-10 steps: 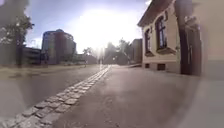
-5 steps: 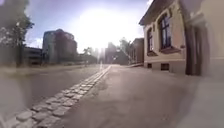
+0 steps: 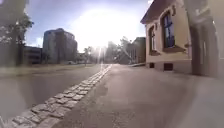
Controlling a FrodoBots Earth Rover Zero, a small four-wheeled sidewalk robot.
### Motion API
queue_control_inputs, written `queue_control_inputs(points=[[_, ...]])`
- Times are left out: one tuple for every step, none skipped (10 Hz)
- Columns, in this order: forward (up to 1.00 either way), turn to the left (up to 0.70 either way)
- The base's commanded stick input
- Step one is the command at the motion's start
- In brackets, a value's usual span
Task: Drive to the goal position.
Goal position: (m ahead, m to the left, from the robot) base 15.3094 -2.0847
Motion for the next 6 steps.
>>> queue_control_inputs(points=[[0.70, -0.14], [0.70, -0.14], [0.70, -0.14], [0.70, -0.14], [0.70, -0.14], [0.70, -0.14]])
